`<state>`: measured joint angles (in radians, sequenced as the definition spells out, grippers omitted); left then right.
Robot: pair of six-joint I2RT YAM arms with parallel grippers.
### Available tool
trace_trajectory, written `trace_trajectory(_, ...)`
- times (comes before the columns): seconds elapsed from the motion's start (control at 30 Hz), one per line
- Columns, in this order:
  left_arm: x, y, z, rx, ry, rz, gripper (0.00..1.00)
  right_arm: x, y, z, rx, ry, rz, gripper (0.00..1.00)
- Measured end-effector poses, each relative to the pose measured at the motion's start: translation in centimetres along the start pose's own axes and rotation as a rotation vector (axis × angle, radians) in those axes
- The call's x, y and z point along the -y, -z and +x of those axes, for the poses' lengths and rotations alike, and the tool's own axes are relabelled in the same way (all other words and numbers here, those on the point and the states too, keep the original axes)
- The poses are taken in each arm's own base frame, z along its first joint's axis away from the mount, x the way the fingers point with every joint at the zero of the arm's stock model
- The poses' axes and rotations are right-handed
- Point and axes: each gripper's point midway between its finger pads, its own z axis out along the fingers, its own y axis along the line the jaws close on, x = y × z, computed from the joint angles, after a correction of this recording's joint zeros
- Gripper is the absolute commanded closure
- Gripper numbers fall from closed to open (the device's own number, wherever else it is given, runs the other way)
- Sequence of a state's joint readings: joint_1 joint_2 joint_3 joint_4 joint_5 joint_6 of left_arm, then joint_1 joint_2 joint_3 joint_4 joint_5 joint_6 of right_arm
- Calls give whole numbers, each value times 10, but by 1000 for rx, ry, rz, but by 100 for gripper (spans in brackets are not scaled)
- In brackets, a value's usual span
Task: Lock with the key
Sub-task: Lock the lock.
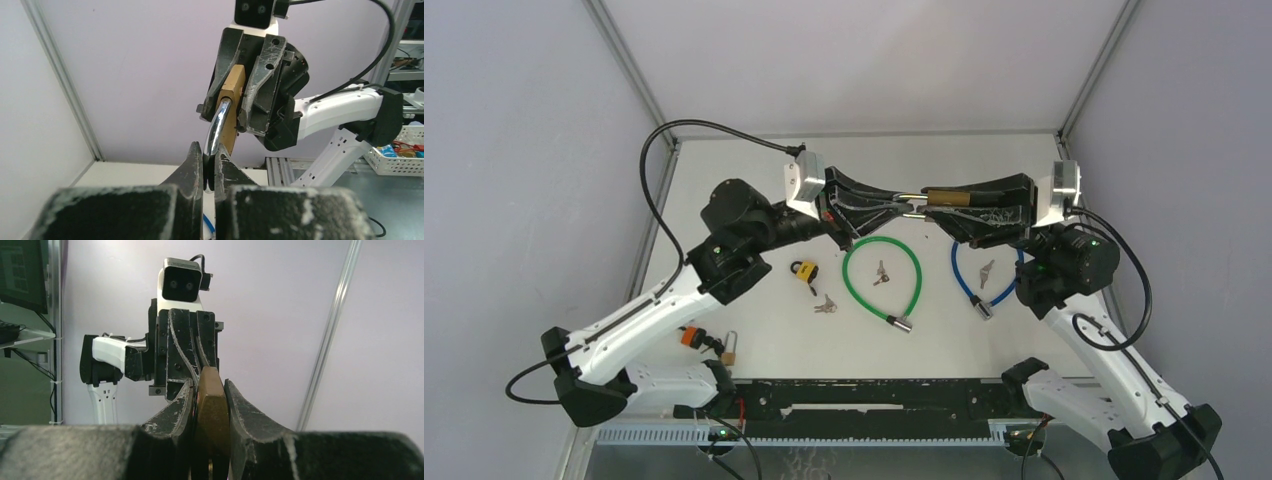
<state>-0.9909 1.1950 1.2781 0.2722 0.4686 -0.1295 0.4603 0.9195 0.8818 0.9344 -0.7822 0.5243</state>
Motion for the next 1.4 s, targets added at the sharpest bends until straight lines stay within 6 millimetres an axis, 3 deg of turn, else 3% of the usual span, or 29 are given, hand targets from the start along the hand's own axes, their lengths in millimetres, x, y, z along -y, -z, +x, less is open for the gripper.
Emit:
trace_trajectory(0.4, 20, -8, -41, 31, -95, 92, 100, -14, -23, -31, 107, 44, -66, 100)
trace_trajectory(0.7, 22, -17, -53, 27, -147, 96, 100, -15, -28, -47, 166, 74, -69, 100)
trace_trajectory(1.07, 12, -7, -33, -138, -251, 53, 100, -11, -24, -29, 57, 74, -55, 100)
trace_trajectory(1.4, 18, -9, -30, -62, -173, 76, 100, -15, -17, -31, 8, 74, -47, 100)
